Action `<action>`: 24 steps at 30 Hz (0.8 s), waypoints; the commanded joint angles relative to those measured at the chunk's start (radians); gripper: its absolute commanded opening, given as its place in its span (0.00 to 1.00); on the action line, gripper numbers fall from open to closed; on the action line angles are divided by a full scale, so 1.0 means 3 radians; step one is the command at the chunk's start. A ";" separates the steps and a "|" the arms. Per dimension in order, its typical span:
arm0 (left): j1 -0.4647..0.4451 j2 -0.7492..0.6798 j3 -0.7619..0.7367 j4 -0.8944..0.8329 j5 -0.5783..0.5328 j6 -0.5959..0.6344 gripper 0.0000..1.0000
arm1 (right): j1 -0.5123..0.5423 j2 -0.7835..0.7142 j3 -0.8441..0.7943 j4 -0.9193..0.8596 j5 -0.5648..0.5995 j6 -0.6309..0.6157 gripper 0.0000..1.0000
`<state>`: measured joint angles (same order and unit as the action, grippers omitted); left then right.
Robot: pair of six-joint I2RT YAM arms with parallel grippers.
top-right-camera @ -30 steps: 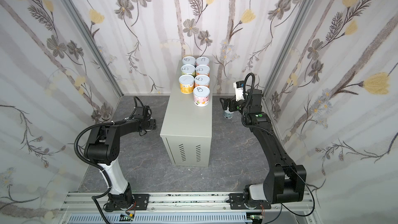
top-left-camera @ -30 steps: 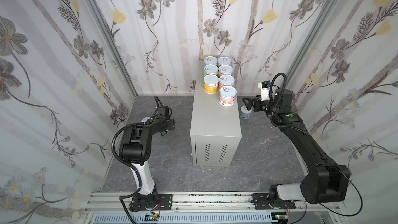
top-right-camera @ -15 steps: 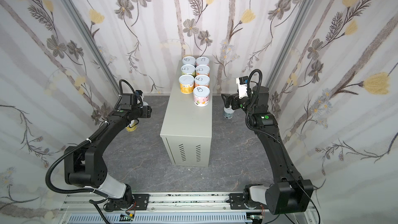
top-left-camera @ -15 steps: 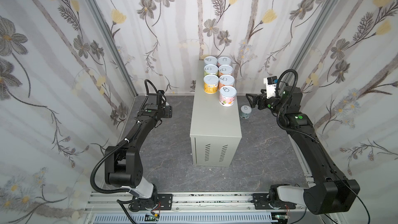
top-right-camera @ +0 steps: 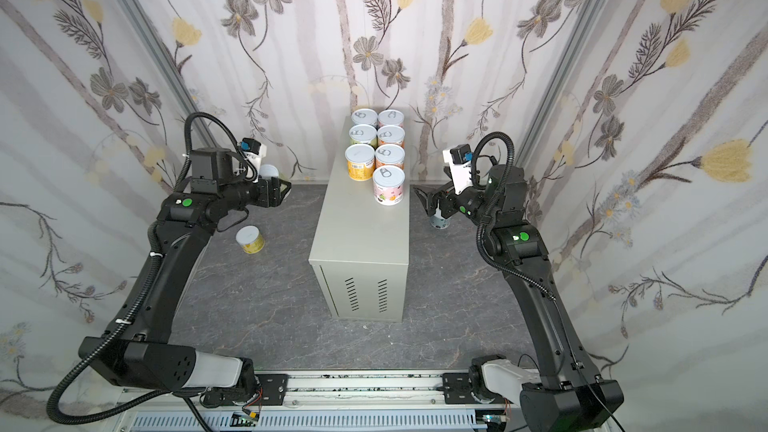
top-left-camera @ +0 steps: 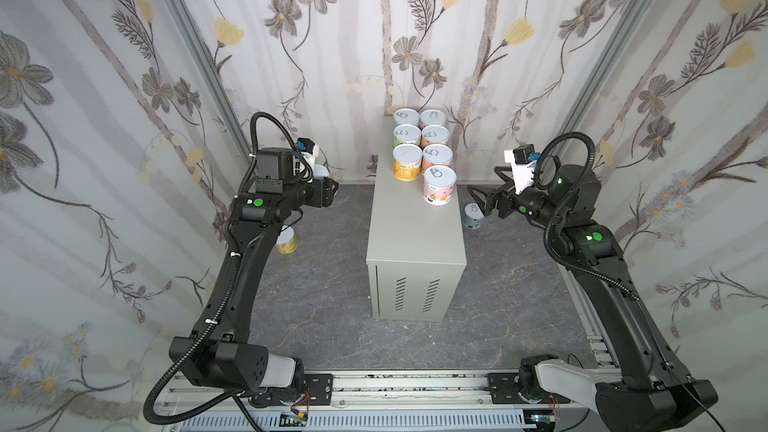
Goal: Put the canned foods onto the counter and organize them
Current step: 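Lift the green can up toward the cabinet top with the left gripper, then lower the green can beside the yellow can while the right gripper hovers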
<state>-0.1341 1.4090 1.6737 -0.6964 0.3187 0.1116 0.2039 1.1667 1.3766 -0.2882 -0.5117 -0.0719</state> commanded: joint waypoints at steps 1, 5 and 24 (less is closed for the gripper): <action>-0.0059 0.0017 0.0281 -0.0137 0.0494 0.0147 0.55 | 0.0119 -0.0056 0.0056 -0.0100 -0.0153 -0.0111 1.00; -0.0280 0.0125 0.0589 -0.0395 0.0605 0.0367 0.56 | 0.0333 -0.0092 0.0076 -0.0109 0.0108 -0.0099 1.00; -0.1189 0.0872 0.1454 -0.0820 0.0288 0.0562 0.53 | 0.0588 -0.0177 -0.0152 0.0149 0.0076 0.0025 1.00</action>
<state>-0.4744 1.6444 2.0697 -0.9363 0.4236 0.2520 0.3763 1.1194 1.3403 -0.2974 -0.4740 -0.0677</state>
